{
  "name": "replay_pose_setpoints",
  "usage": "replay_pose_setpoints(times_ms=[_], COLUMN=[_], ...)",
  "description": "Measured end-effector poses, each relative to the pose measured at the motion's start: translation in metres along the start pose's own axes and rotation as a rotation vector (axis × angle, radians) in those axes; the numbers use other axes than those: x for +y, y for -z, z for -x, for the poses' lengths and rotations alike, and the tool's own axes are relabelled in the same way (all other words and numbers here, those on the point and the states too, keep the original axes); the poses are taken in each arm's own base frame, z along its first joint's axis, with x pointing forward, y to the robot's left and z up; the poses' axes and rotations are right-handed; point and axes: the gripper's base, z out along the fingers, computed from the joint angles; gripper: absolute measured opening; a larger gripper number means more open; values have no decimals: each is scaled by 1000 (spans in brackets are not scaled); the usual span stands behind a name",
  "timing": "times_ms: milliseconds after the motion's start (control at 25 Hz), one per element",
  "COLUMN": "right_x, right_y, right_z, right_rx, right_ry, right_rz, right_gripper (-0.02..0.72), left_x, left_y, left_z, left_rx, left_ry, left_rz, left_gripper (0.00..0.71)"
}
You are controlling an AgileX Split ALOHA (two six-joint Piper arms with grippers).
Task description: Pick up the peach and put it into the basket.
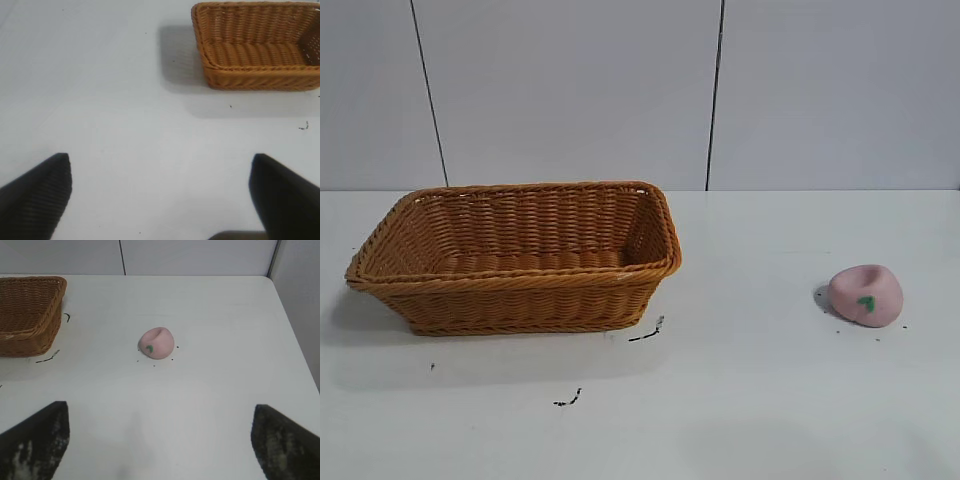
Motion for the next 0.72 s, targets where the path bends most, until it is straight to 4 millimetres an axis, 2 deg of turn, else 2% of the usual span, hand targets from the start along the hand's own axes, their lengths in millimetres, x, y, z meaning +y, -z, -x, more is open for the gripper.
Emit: replay_pose_setpoints(times_ms=[80,200,360,520,720], right_x=[-1,-3,-4,-4,-5], right_y=[-1,-14,-50,-100,-176], right_z=[8,31,71,109,136], right_rx=[16,101,267,424,591], right_ry=[-8,-21,-25,-36,-28], right_rz=[-15,-25,-29,-19,-17], right_gripper=[686,686,686,686,686], left_x=[0,0,0,0,0], left_y=[0,0,0,0,0], left_z=[0,0,0,0,0], left_rx=[0,0,0,0,0], left_ry=[0,0,0,0,0], left_rz=[0,0,0,0,0], left_gripper=[693,693,693,693,693])
